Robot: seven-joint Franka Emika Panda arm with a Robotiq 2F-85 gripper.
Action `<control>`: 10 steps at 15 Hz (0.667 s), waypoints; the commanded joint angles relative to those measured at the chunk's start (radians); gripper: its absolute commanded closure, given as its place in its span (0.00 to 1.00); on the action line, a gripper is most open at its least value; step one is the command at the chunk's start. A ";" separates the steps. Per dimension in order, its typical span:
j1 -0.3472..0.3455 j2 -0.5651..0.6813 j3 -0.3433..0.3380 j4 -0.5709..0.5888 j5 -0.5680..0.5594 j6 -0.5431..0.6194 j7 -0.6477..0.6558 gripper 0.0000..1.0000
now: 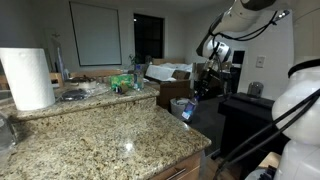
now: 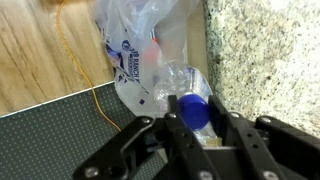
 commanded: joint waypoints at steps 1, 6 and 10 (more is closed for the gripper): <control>-0.037 0.072 0.034 0.051 0.091 -0.042 -0.026 0.91; -0.038 0.150 0.054 0.079 0.131 -0.015 0.005 0.91; -0.044 0.206 0.063 0.105 0.140 -0.004 0.021 0.91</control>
